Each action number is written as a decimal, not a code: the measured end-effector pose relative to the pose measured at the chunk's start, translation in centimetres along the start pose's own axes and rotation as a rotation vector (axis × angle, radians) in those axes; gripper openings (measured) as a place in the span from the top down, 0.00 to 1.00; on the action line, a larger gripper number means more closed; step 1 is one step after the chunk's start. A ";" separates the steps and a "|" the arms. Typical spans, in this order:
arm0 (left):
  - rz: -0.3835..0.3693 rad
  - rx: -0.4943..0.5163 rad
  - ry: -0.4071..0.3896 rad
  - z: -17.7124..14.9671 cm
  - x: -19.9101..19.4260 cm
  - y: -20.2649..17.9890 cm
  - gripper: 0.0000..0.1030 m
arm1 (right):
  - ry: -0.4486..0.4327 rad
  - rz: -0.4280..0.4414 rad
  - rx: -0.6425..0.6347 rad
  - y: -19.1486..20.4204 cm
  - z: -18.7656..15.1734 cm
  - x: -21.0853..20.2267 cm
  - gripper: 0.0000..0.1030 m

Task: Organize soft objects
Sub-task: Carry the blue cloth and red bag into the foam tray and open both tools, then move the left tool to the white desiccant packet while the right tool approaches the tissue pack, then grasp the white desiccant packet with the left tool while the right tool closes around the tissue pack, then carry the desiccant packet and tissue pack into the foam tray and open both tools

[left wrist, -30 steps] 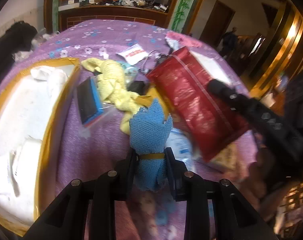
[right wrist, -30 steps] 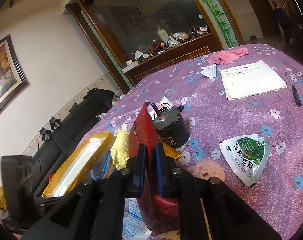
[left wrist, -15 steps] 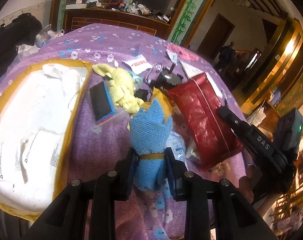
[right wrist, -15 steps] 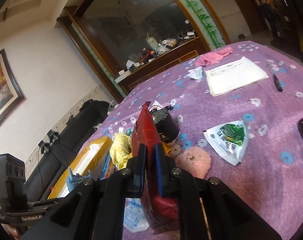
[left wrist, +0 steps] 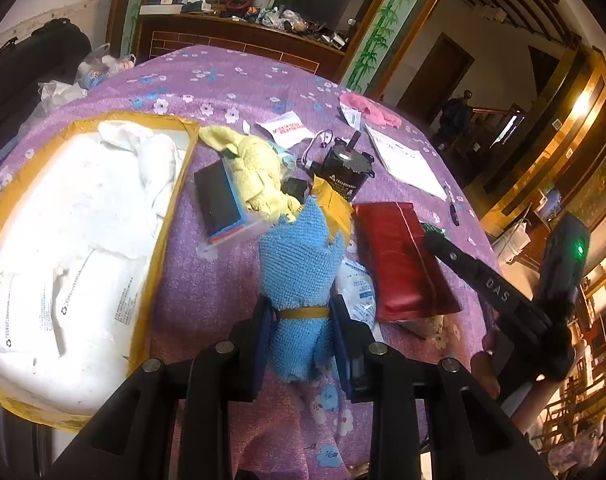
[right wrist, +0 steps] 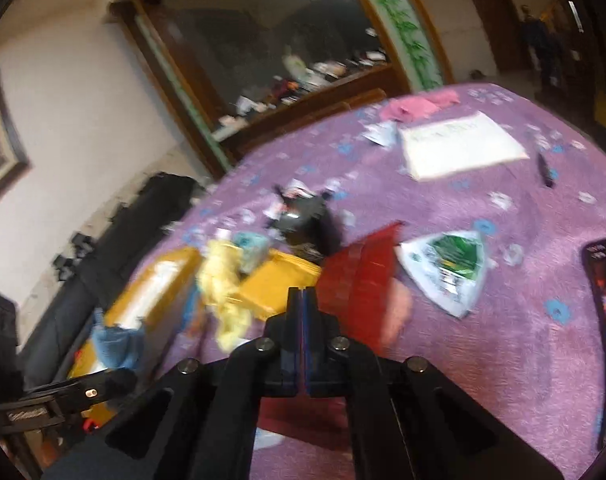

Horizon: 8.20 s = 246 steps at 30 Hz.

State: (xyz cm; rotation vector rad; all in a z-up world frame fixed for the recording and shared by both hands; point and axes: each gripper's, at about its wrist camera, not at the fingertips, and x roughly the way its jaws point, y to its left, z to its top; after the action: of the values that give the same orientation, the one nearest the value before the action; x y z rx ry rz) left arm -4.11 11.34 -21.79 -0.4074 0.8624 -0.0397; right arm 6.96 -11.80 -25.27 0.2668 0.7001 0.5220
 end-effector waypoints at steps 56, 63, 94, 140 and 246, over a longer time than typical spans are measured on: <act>0.141 -0.124 -0.158 3.4 -6.6 8.1 0.72 | -0.023 0.312 -0.149 15.4 1.5 1.9 0.88; 0.231 -0.142 -0.137 3.8 -5.8 12.2 0.71 | 0.036 0.340 -0.192 19.0 0.4 5.3 0.88; 0.342 -0.193 -0.142 3.0 -4.4 14.6 0.26 | 0.097 0.368 -0.264 18.7 -2.4 7.3 0.36; 0.063 0.124 -0.029 -0.5 0.4 -2.1 0.11 | 0.266 0.034 -0.185 -0.2 -2.8 2.0 0.24; 0.360 -0.217 -0.112 -0.3 -5.0 15.1 0.65 | 0.219 0.393 -0.409 23.5 -3.0 11.7 0.45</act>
State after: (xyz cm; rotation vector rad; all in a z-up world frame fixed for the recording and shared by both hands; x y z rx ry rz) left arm -9.50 26.18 -23.81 -0.4467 0.8210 0.4084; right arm 3.91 14.41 -24.39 -0.0418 0.7378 1.0657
